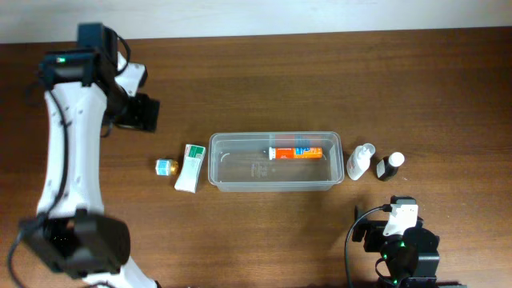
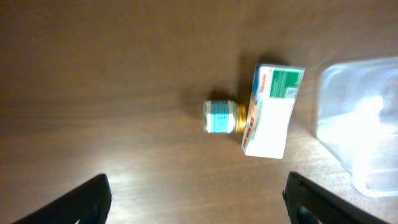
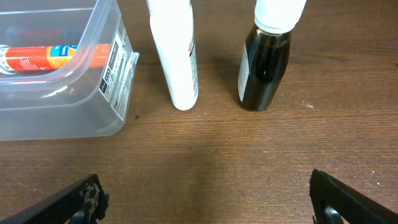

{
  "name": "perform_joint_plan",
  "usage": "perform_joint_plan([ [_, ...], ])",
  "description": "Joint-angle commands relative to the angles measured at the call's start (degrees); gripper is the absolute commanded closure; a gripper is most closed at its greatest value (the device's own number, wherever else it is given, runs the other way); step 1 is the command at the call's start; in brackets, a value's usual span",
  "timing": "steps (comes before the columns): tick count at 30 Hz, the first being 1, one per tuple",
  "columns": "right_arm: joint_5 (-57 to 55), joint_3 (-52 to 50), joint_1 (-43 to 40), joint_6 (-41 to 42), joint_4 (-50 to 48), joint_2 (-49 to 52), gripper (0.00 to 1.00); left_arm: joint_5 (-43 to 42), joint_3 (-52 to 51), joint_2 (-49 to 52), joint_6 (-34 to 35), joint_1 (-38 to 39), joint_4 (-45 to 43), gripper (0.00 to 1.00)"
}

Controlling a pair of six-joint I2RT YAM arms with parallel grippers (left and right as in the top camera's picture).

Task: Pack container
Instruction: 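Move the left gripper back and grasp the gold-lidded jar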

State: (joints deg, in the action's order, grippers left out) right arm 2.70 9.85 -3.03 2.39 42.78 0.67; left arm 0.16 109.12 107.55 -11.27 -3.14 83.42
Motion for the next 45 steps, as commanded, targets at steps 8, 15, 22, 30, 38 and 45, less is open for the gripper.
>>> perform_joint_plan([
  [8,0.09,-0.52,-0.37,-0.04,-0.02,-0.48,0.02,-2.82,-16.24,10.01,1.38,0.52,-8.39,0.19],
  [15,0.09,-0.52,-0.37,-0.04,-0.02,-0.46,0.02,-2.80,-22.64,10.69,0.50,0.52,-15.26,0.19],
  [22,0.09,-0.52,-0.37,-0.04,-0.02,-0.48,0.02,-3.63,-27.23,10.75,0.04,0.52,-21.38,0.22],
  [30,0.09,-0.52,-0.37,-0.04,-0.02,-0.48,0.02,-3.69,-27.67,10.75,0.07,0.52,-23.63,0.38],
  [38,0.09,-0.52,-0.37,-0.04,-0.02,-0.48,0.02,-4.07,-26.88,10.73,0.07,0.52,-21.62,0.57],
  [45,0.09,-0.52,-0.37,-0.04,-0.02,-0.48,0.02,-8.44,-11.93,8.74,1.88,0.63,-8.44,0.57],
])
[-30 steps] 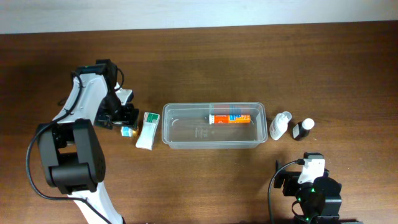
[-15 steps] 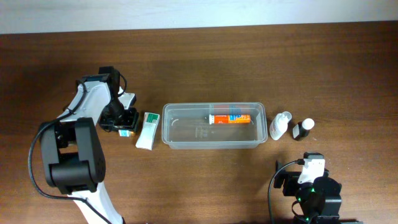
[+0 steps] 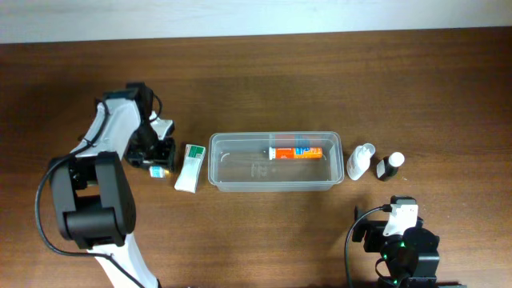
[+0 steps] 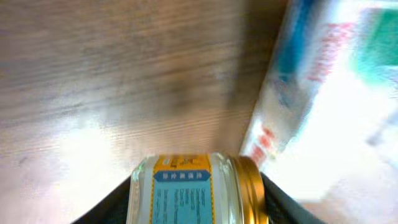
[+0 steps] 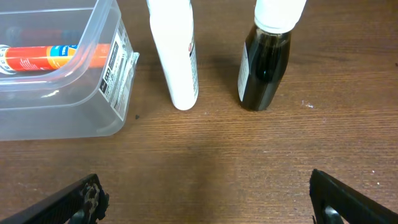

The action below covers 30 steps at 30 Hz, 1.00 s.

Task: Pack container
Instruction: 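Move the left gripper back and grasp the gold-lidded jar, then lower the jar into the container beside the tube and release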

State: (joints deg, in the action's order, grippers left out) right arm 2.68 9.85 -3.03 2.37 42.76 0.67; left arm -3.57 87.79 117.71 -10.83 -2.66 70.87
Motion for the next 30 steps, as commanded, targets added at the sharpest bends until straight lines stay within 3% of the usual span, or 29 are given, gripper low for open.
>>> perform_joint_plan([
  [1,0.11,-0.52,-0.37,-0.02,0.00,-0.48,0.02,-6.21,12.28,-1.84,2.10,0.31,5.86,0.57],
  [7,0.11,-0.52,-0.37,-0.02,0.00,-0.48,0.02,-9.57,26.91,-6.51,2.38,6.14,13.31,0.60],
  [15,0.11,-0.52,-0.37,-0.02,0.00,-0.48,0.02,-3.91,27.02,-10.27,2.91,22.38,11.65,0.60],
  [20,0.11,-0.52,-0.37,-0.02,0.00,-0.48,0.02,-3.87,21.16,-9.40,13.73,29.09,6.80,0.62],
  [24,0.11,-0.52,-0.37,-0.02,0.00,-0.48,0.02,-1.95,11.04,-9.29,25.75,31.69,-2.40,0.62],
  [30,0.11,-0.52,-0.37,-0.02,0.00,-0.48,0.01,0.48,-0.33,-9.29,35.06,32.61,-14.75,0.62],
])
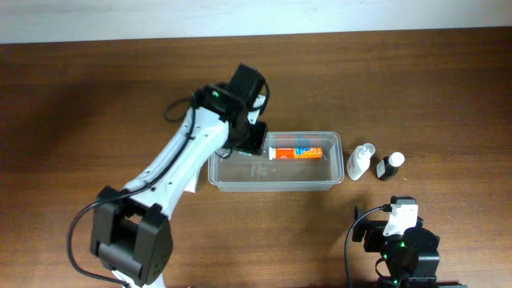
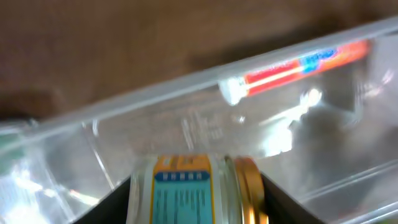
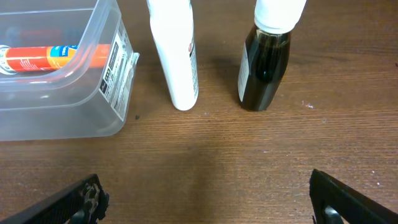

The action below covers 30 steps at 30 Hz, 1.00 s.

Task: Pack container
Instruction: 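Lower the jar into the container beside the tube and release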

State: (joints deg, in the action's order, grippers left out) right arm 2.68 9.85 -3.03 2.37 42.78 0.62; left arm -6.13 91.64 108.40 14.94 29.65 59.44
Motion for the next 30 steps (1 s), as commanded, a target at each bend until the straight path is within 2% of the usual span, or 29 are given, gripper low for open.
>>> perform_joint_plan([
  [1,0.11,-0.52,-0.37,-0.02,-0.02,-0.44,0.02,3.63,-5.62,0.02,10.38,0.31,-5.11,0.62],
  [9,0.09,-0.52,-0.37,-0.02,-0.02,-0.44,0.02,5.03,-11.96,0.37,12.28,0.37,-15.63,0.62],
  [17,0.11,-0.52,-0.37,-0.02,-0.02,-0.44,0.02,9.62,-12.33,1.92,12.48,3.17,-16.79,0.59],
  [18,0.11,-0.52,-0.37,-0.02,-0.02,-0.44,0.02,9.64,-12.33,2.12,12.48,3.43,-16.83,0.56],
  [26,0.11,-0.52,-0.37,-0.02,-0.02,-0.44,0.02,9.66,-12.33,4.33,12.90,4.85,-17.42,0.55],
  [30,0.11,-0.52,-0.37,-0.02,-0.02,-0.44,0.02,9.64,-12.33,4.33,12.90,4.85,-18.08,0.47],
])
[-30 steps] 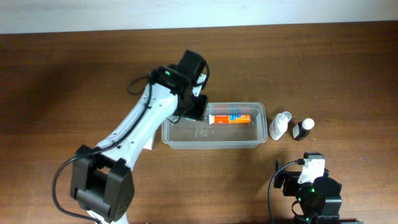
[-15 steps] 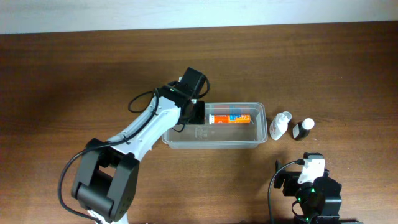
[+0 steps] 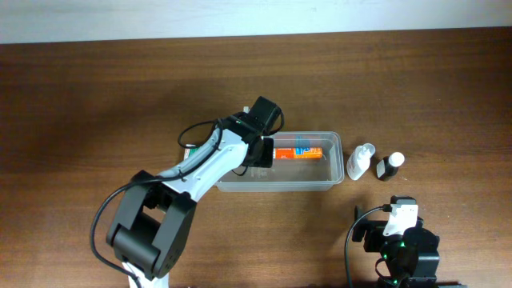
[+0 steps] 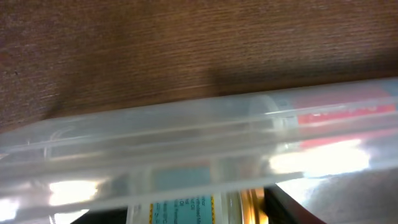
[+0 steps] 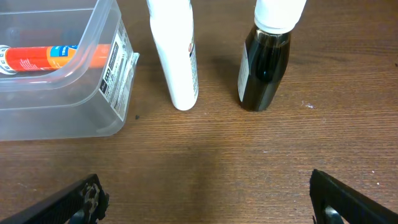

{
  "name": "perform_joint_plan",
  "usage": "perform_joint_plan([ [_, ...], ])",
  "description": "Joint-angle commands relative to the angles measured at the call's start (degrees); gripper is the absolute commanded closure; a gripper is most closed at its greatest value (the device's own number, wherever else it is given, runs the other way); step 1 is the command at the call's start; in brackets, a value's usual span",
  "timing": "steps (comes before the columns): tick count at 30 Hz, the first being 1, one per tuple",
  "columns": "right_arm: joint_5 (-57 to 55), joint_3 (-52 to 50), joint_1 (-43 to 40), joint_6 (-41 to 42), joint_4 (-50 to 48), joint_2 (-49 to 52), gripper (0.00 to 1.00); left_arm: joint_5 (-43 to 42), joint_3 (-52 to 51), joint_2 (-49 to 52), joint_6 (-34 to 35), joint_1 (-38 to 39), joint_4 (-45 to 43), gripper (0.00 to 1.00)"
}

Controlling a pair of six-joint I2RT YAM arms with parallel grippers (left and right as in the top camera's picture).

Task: Pack container
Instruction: 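Lower the jar into the container beside the tube and release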

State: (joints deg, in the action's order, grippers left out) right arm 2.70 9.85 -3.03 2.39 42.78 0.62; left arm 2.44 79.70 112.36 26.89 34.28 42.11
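A small glass jar with a blue label and a gold lid sits between the fingers of my left gripper, which is shut on it low inside the clear plastic container. The container's rim crosses the left wrist view just above the jar. An orange tube lies in the container's far right part. A white bottle and a dark bottle stand right of the container. My right gripper rests open in front of them.
A green and white box lies left of the container, mostly hidden under my left arm. The right arm's base sits at the table's near edge. Bare wood surrounds the container.
My left gripper with the jar was above the container's left-middle; now it is lower, inside the container beside the tube's cap end. The right arm has not moved.
My left gripper was open at the far left, with jar and box lying left of the container. Then it was down around the jar. Then it held the jar above the container, and now holds it low inside.
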Motion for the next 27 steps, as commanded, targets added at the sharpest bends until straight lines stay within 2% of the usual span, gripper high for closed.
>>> perform_joint_plan([
  [1,0.09,-0.52,-0.37,-0.04,-0.02,-0.44,0.02,1.05,-0.39,0.37,0.96,0.24,-0.94,0.47],
  [5,0.09,-0.52,-0.37,-0.04,-0.02,-0.44,0.02,0.17,-0.39,0.37,0.96,0.24,-0.94,0.44],
  [8,0.09,-0.52,-0.37,-0.04,-0.02,-0.44,0.01,-1.66,-0.37,0.35,0.96,0.24,-0.94,0.35],
  [10,0.09,-0.52,-0.37,-0.04,-0.02,-0.44,0.01,-2.86,-0.37,0.35,0.94,0.22,-0.79,0.32],
  [16,0.09,-0.52,-0.37,-0.04,-0.02,-0.44,0.02,-3.10,0.59,-1.36,0.92,0.22,2.78,0.32],
  [21,0.09,-0.52,-0.37,-0.04,-0.02,-0.44,0.02,-2.95,4.85,-8.81,-1.68,0.17,8.48,0.32],
  [23,0.09,-0.52,-0.37,-0.04,-0.02,-0.44,0.02,-0.59,7.32,-13.70,-2.95,0.17,11.39,0.31],
  [27,0.09,-0.52,-0.37,-0.04,-0.02,-0.44,0.02,8.96,9.79,-23.12,-3.02,-0.85,16.35,0.17],
])
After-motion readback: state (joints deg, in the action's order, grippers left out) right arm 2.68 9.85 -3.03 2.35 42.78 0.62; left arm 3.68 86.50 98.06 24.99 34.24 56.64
